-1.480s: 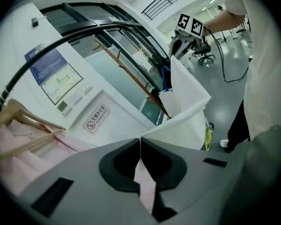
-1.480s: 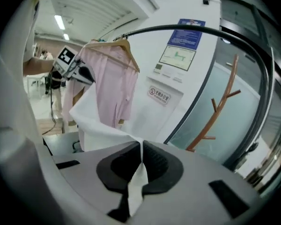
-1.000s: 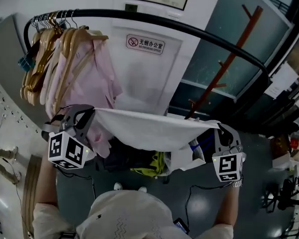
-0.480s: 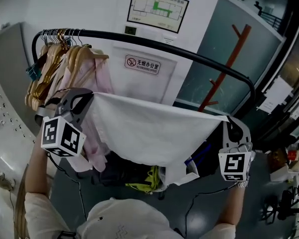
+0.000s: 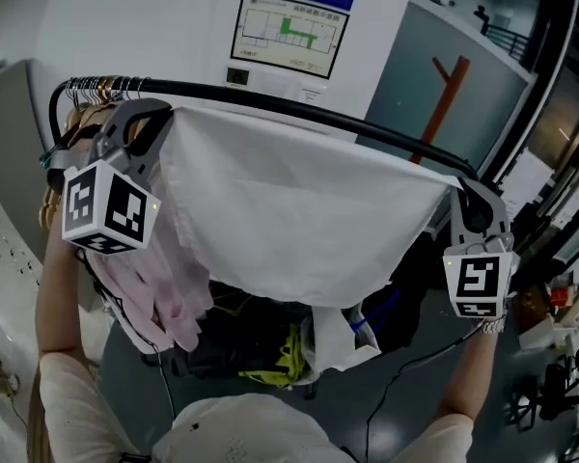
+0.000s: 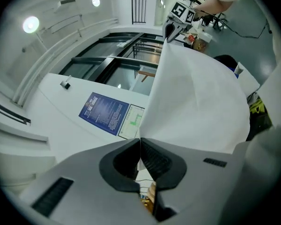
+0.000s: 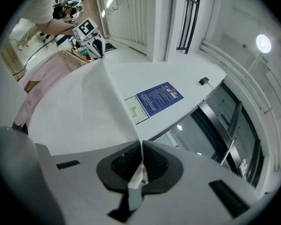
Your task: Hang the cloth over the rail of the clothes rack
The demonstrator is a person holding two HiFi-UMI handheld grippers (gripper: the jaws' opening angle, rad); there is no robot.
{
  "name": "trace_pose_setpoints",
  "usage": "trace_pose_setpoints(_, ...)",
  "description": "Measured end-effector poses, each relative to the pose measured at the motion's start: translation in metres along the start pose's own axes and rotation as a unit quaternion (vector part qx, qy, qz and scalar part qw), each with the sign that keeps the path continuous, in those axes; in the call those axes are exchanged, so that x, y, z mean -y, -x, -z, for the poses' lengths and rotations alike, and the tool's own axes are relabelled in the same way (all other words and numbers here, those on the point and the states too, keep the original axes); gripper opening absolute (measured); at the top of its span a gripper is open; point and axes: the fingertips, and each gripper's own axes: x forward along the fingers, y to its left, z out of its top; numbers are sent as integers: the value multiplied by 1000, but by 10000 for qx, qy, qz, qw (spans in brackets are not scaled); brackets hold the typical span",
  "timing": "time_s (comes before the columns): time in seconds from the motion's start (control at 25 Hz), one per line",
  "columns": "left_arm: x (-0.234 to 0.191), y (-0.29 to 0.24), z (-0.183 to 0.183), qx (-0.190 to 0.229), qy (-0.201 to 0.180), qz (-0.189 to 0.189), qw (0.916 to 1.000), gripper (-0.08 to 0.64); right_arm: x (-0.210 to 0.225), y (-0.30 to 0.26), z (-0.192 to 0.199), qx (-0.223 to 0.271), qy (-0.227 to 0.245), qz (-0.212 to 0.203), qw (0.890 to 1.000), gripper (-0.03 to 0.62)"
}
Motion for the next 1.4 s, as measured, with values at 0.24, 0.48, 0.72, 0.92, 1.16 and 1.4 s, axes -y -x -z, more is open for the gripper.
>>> trace_pose_setpoints(0.24,-53,-30,-2,-190,-461,-510,9974,15,49,-34,-31,140,255,332,9990,20)
trace_pose_setpoints(0.48,-98,-57,-8,-259,-573,-862,9943,15,90,-64,-51,109,398,469,9980,20)
trace_pose_setpoints(0.72,-143,-92,-15,-511,-794,-1242,9878,15,115,-105,-55,-19,498,551,9972,20)
trace_pose_setpoints(0.92,-158,-133,-14,-667,-1048,-1261,9842,15,134,-140,-55,-98,446,511,9976,20)
trace_pose_setpoints(1.16,-154,-172,-11,-803,-1082,-1006,9858,15,134,-179,-39,-266,289,131,9991,20)
trace_pose_setpoints(1.4,-126,-196,3,-875,-1070,-761,9875,15,100,-206,-11,-550,220,-529,9968,20)
